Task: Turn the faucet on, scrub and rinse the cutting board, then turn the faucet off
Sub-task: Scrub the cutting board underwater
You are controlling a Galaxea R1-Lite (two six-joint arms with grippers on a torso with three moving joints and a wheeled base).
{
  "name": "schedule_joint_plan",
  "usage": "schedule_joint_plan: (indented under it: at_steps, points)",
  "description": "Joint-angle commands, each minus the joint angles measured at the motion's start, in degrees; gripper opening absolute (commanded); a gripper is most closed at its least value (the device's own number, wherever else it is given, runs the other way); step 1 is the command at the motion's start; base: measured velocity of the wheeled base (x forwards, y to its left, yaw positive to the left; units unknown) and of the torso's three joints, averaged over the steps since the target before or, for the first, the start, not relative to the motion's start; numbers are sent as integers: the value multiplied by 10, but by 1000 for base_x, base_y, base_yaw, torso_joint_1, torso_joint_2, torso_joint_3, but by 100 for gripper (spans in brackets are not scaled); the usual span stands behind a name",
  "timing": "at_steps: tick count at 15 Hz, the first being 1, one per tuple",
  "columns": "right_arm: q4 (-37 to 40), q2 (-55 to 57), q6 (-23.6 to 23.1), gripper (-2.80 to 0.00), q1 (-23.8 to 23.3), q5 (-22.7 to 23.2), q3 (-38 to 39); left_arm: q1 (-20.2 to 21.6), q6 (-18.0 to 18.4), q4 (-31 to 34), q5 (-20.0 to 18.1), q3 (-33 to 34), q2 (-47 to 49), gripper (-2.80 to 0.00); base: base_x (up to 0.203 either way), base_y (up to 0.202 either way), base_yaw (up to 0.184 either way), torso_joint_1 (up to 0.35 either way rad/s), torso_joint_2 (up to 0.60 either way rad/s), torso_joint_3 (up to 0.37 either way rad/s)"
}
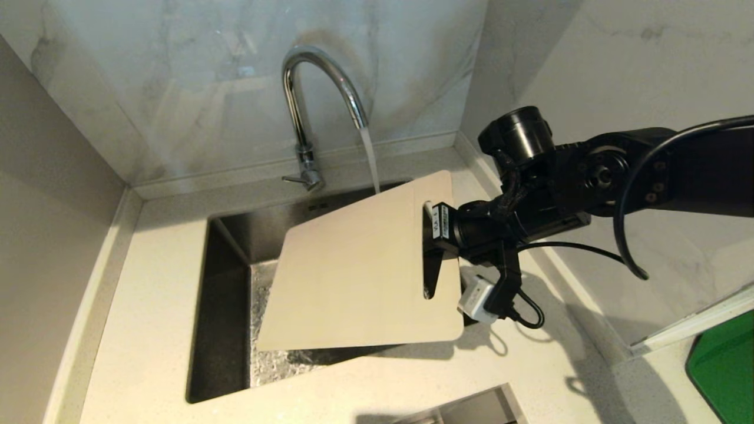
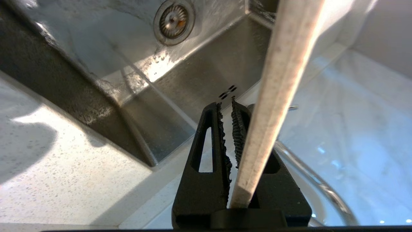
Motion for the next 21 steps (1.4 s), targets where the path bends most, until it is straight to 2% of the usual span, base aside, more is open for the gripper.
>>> schedule_joint_plan:
  at_steps: [1,7,15,18,19,21]
  points:
    - [-15,-40,-8,-280,0,6,40,0,0,0,0,0,0,-280,0,0,0,0,0,0]
    - [-96,-81,-6,-280,-15,39,126,0,0,0,0,0,0,-280,0,0,0,0,0,0]
    - [-103,-95,-5,-280,-18,53,162,0,1,0,0,0,0,-280,0,0,0,0,0,0]
    - [-133,-100,-4,-280,-18,53,189,0,7,0,1,-1,0,-280,0,0,0,0,0,0]
    - [-139,-101,-2,-280,-18,53,196,0,12,3,1,-9,0,-280,0,0,0,0,0,0]
    - [-139,-102,-2,-280,-19,55,192,0,10,16,2,-77,30,-280,0,0,0,0,0,0]
